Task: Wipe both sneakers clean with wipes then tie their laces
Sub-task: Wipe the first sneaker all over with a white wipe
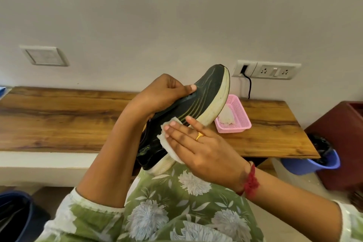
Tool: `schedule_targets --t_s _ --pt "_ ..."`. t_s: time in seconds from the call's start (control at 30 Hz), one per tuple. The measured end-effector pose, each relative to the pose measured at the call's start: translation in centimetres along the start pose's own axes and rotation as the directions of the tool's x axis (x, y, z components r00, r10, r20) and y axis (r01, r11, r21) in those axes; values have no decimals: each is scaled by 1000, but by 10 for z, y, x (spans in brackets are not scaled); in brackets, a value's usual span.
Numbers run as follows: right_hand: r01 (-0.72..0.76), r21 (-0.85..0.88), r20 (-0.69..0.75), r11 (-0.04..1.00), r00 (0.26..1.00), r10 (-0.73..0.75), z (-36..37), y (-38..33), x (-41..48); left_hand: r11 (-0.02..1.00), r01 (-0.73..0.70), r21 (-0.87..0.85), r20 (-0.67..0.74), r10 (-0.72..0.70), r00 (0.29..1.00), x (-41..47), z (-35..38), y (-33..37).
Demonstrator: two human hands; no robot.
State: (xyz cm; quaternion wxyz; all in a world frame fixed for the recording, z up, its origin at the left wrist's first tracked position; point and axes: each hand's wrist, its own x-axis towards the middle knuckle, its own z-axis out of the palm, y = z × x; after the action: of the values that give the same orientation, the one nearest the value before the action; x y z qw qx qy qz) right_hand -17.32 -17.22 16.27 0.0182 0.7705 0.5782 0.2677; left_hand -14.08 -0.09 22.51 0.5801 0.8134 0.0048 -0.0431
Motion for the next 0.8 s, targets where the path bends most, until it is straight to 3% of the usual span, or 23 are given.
schedule_targets --t_s 0.1,0.23,0.27,0.3,0.4,0.47,0.57,0.7,0.73,0.8 --pt "-168 1 -107 986 980 168 -2 7 1 1000 -7 -10 -31 7 1000 0 -1 -1" --pt "-36 75 -73 997 996 41 2 -22 1 999 2 -49 3 -2 1000 -3 -1 0" --pt "-66 139 -100 988 992 81 -1 -22 1 999 -1 -43 16 1 1000 -4 -2 -1" --pt "-148 215 -154 965 971 184 -8 -15 2 999 -6 -35 23 7 1000 -5 -3 -2" --pt "-437 330 -268 837 806 527 -31 17 6 1000 -14 -8 24 14 1000 -9 -5 -2" --pt "-536 271 -237 800 768 595 -39 28 10 1000 5 -9 17 -5 1000 -9 -4 -2" --pt "-502 142 -150 853 841 520 -29 14 12 1000 4 -18 28 -3 1000 -9 -1 -1" --pt "-229 34 -44 973 972 230 -14 -8 5 999 -10 -44 13 11 1000 -9 0 -4" --pt "-218 11 -56 976 974 218 -15 -3 4 998 -17 -65 24 18 1000 -9 0 -4" --pt "-330 -2 -106 944 939 328 -20 12 6 997 -15 -78 40 18 999 -9 -2 -2"
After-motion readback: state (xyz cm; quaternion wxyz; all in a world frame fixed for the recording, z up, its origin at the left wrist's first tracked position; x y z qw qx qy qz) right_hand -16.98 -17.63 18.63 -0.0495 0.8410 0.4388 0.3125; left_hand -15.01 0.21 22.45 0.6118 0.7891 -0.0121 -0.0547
